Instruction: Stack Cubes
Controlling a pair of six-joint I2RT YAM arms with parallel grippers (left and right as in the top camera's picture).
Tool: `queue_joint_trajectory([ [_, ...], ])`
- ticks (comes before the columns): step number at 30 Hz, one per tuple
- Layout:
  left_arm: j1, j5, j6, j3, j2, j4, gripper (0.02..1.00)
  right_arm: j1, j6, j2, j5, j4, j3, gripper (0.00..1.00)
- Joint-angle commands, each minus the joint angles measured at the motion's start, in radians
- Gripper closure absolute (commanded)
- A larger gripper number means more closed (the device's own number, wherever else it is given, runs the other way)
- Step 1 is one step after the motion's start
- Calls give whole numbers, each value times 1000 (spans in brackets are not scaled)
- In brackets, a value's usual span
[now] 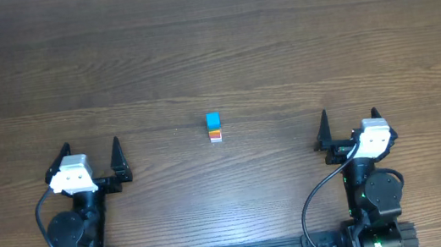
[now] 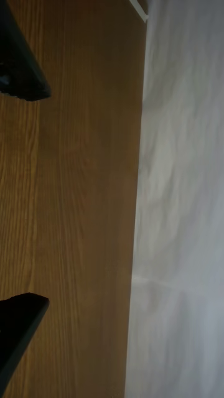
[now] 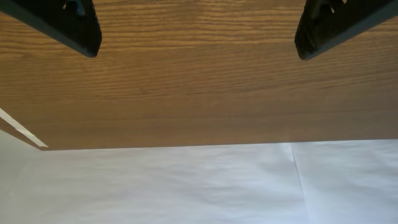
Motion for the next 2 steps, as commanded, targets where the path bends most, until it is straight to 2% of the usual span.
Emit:
queue_joint_trajectory([
  [1,5,6,12,-6,-7,-1,18,0,-8,-10,-9,3,-10,9],
  [2,5,6,12,-6,-7,-1,18,0,-8,-10,-9,3,-10,7],
])
